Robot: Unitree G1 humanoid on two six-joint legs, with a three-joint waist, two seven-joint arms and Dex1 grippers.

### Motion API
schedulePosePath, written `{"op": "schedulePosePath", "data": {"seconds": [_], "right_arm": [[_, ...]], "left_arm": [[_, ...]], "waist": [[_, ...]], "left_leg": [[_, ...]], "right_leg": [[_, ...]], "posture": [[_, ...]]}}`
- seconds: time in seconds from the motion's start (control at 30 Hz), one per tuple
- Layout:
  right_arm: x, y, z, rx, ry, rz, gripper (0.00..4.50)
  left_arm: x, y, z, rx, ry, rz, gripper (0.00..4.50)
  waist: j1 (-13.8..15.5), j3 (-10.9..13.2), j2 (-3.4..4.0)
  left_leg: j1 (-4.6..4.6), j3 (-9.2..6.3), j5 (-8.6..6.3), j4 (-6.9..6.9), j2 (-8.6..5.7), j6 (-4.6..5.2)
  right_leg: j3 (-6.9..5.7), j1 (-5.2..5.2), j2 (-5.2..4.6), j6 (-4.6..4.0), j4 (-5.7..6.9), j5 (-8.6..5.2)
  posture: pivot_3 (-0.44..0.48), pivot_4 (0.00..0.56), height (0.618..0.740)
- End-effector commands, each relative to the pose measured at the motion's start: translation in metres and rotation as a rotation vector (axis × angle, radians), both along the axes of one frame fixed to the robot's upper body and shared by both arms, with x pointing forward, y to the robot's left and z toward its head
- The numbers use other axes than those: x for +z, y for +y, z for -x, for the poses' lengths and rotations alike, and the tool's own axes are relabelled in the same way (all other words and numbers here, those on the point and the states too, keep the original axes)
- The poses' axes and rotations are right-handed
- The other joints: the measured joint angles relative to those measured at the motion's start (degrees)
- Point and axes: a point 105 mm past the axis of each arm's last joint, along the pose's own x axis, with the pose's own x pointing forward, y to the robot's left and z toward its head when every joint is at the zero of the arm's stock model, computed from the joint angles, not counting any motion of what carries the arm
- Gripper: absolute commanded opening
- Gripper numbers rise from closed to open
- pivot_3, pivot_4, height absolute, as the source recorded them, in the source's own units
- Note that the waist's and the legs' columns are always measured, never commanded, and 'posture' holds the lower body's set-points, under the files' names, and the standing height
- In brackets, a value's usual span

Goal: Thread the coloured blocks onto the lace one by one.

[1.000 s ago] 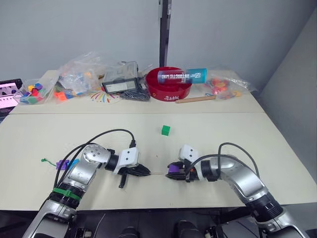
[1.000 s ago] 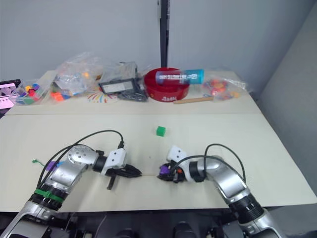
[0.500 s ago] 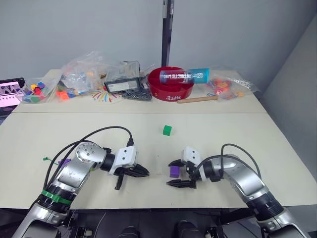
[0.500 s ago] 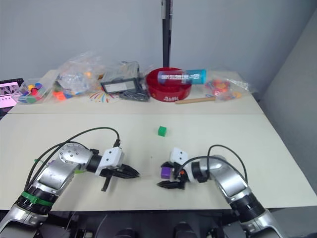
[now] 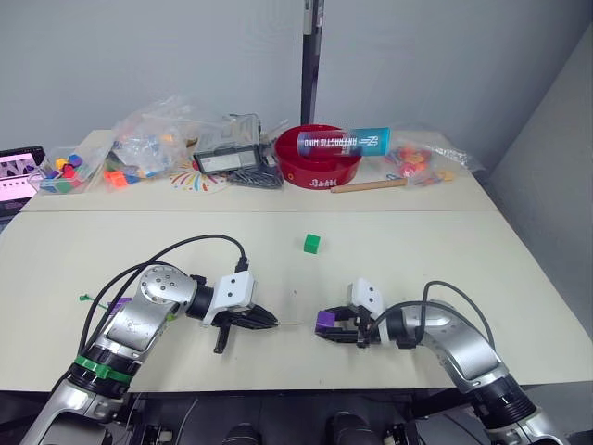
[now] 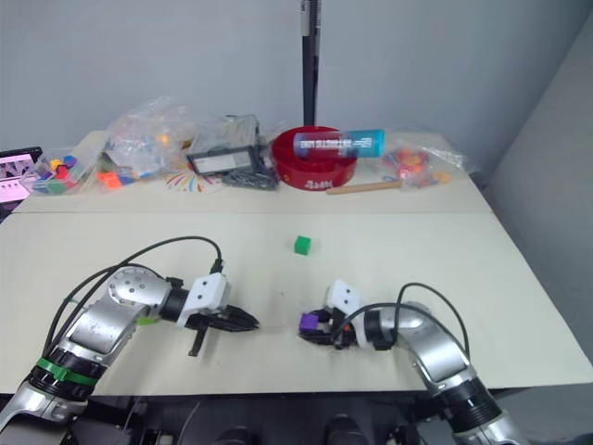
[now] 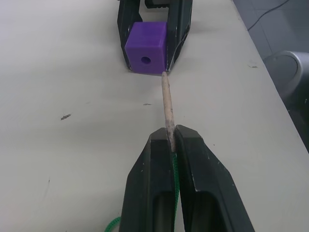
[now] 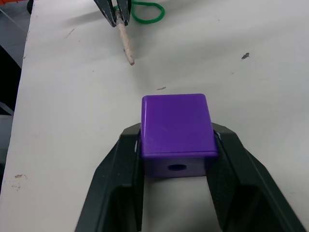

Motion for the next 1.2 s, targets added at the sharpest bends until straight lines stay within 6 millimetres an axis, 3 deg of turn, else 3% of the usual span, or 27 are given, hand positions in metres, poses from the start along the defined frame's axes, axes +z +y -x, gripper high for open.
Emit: {"op": "schedulePosePath", "data": {"seconds": [0.03,0.37,0.9,1.2], "right_arm": [[0.007,-0.001,0.0,0.02,-0.032,-0.014,1.2],[0.004,0.023,-0.006,0.092,-0.021,0.009,1.2],[-0.002,0.019,-0.006,0.06,-0.005,0.042,1.2],[-0.004,0.021,0.0,0.063,0.014,0.076,1.2]], "left_arm": [[0.005,-0.002,0.001,-0.011,-0.032,0.005,0.0],[0.001,-0.012,-0.004,0.025,-0.087,-0.049,0.0],[0.001,-0.014,-0.003,0.117,-0.089,-0.076,0.0],[0.014,-0.04,0.001,0.06,-0.101,-0.038,0.0]], "waist": [[0.0,0.0,0.0],[-0.25,0.0,0.01],[-0.08,0.01,0.01],[-0.02,0.01,0.01]], "left_leg": [[0.0,0.0,0.0,0.0,0.0,0.0],[0.04,0.0,0.0,0.0,0.02,0.0],[0.02,0.0,0.0,0.0,0.01,0.0],[0.01,0.0,0.0,0.0,-0.01,0.0]], "right_leg": [[0.0,0.0,0.0,0.0,0.0,0.0],[0.02,0.0,0.03,-0.01,0.03,0.0],[0.01,0.01,0.01,-0.01,0.02,0.0],[0.01,0.01,0.0,0.0,0.02,0.0]], "posture": [[0.0,0.15,0.731],[0.0,0.15,0.731],[0.0,0.15,0.731],[0.0,0.15,0.731]]}}
